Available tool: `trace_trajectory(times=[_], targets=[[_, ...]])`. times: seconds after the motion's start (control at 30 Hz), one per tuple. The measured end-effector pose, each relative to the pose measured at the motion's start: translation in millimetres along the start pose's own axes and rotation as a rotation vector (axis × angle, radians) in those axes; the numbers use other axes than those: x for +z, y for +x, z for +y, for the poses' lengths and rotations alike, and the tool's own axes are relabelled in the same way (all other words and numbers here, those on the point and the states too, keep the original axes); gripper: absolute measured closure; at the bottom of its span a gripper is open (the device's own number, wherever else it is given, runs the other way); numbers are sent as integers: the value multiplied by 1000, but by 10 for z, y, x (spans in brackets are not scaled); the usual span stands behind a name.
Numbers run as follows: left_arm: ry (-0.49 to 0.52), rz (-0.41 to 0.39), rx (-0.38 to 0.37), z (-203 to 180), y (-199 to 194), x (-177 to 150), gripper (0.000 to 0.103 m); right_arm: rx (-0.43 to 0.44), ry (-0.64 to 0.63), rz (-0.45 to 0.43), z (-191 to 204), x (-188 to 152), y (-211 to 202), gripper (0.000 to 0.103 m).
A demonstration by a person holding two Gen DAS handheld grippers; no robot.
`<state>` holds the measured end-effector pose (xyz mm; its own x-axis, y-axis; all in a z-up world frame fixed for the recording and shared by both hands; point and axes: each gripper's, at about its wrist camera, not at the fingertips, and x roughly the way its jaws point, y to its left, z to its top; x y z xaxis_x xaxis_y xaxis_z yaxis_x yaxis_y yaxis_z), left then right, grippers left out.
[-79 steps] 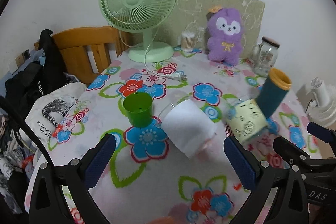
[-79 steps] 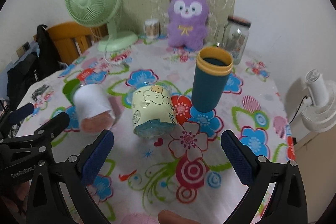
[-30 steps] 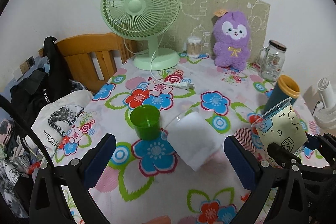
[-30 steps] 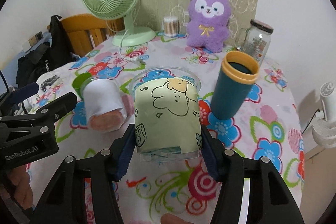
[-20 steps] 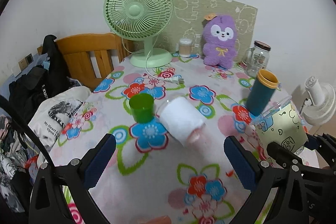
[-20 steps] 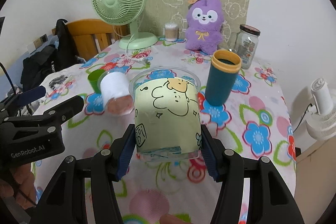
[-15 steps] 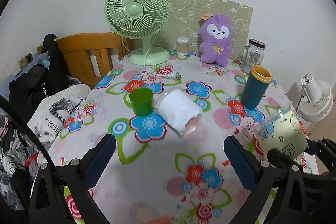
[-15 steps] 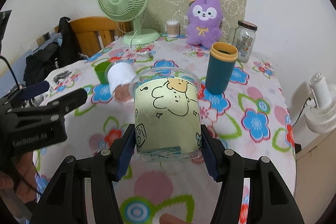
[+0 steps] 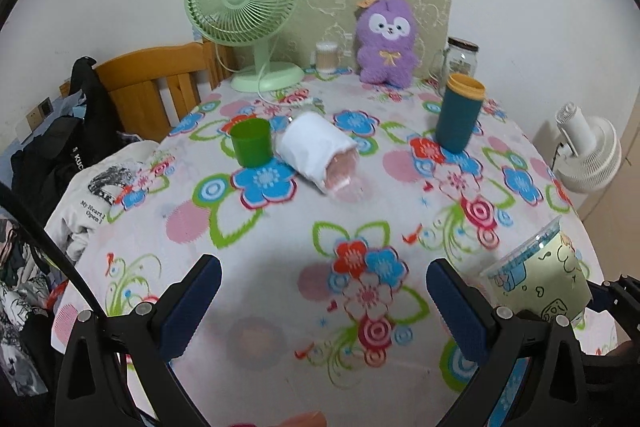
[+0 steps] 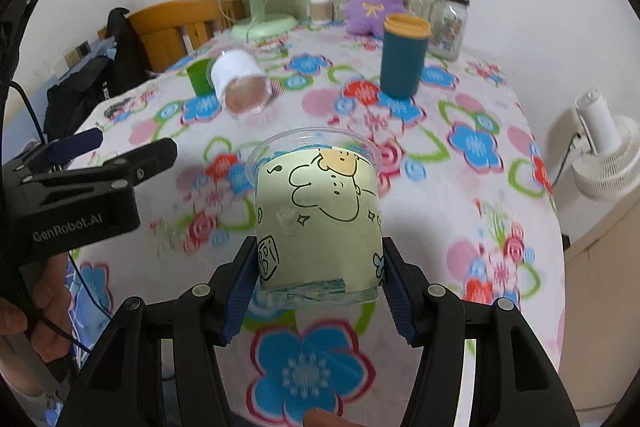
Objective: Flip cup upside down
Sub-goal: 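Lift the pale green cup off the table with the right tool, then carry the cup toward the left tool while the left tool approaches it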
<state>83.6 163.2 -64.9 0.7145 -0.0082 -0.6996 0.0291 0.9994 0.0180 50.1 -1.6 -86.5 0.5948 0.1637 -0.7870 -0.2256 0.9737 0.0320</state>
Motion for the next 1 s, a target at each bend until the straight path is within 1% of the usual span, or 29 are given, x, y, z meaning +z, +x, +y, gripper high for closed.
trace_trajectory(times=[0.13,0.3,0.47,0.63,0.73,0.8,1.0], targets=[[10,15,-14,-44,-22,-111,0,-7,14,32,-9,-163,-7,41],[22,31,-24,-99,-22,-188,0,-12,21,53,4,-269,17,41],[21,34,-22,-102,-42,-229,0,-1,37,77,-10,-333,85,41],[18,35,-22,-97,-52,-242,0,2,43,73,-5,-350,86,41],[17,33,-23,-97,-56,-241,0,28,51,68,-18,-329,59,37],[15,29,-25,-101,-76,-230,0,48,71,59,-59,-299,16,26],[4,18,-45,-138,-182,-154,0,76,118,18,-204,-236,-155,23]])
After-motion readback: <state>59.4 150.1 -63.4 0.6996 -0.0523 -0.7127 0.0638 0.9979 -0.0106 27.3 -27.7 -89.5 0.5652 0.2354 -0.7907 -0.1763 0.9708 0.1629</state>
